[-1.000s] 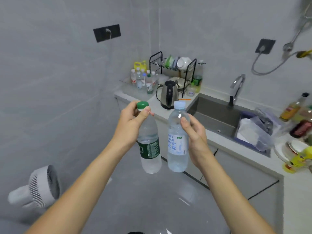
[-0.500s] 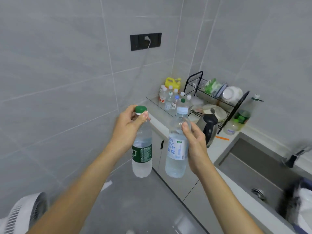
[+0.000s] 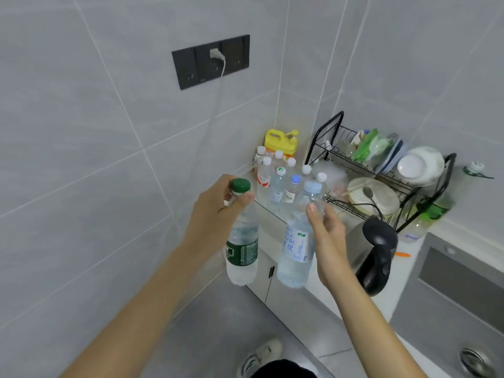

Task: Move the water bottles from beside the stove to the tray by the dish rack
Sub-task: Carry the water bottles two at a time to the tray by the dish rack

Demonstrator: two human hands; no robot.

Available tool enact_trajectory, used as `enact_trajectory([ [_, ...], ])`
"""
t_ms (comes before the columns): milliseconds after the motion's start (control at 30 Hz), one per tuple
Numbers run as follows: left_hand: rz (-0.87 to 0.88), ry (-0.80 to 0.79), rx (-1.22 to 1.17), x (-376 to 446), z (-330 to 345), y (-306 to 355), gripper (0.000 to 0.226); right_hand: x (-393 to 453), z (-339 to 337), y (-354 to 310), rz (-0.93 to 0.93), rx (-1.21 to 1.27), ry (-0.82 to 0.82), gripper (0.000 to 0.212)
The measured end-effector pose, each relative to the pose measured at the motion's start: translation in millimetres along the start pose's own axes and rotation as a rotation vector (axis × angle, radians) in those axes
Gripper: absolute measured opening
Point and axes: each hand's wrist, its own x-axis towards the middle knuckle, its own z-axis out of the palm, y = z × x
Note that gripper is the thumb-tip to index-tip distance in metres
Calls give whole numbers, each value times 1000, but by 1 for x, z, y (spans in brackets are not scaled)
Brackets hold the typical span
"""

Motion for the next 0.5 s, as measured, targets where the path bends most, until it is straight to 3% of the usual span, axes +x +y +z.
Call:
enact_trajectory([
  [100, 16, 10, 31, 58, 19, -13, 10, 59, -4, 16, -34, -70, 30, 38],
  [300, 0, -36, 45, 149, 53, -28, 23, 145, -11, 32, -81, -152, 56, 18],
  [500, 2, -207, 11, 209, 86, -52, 25, 184, -18, 61, -20, -215, 124, 34],
])
